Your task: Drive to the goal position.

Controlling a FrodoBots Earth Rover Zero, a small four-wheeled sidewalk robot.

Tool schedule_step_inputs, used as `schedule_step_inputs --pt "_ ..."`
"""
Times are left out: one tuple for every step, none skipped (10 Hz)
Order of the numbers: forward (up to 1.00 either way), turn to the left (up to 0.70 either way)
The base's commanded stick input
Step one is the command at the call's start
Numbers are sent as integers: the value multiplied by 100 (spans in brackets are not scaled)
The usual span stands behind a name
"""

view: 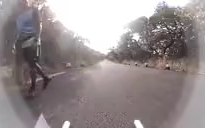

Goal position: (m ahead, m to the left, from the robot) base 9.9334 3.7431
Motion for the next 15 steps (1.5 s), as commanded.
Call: schedule_step_inputs --pt "50 0" --pt "50 0" --pt "50 0" --pt "50 0" --pt "50 0" --pt "50 0" --pt "50 0" --pt "50 0" --pt "50 0" --pt "50 0" --pt "50 0" --pt "50 0" --pt "50 0" --pt "50 0" --pt "50 0"
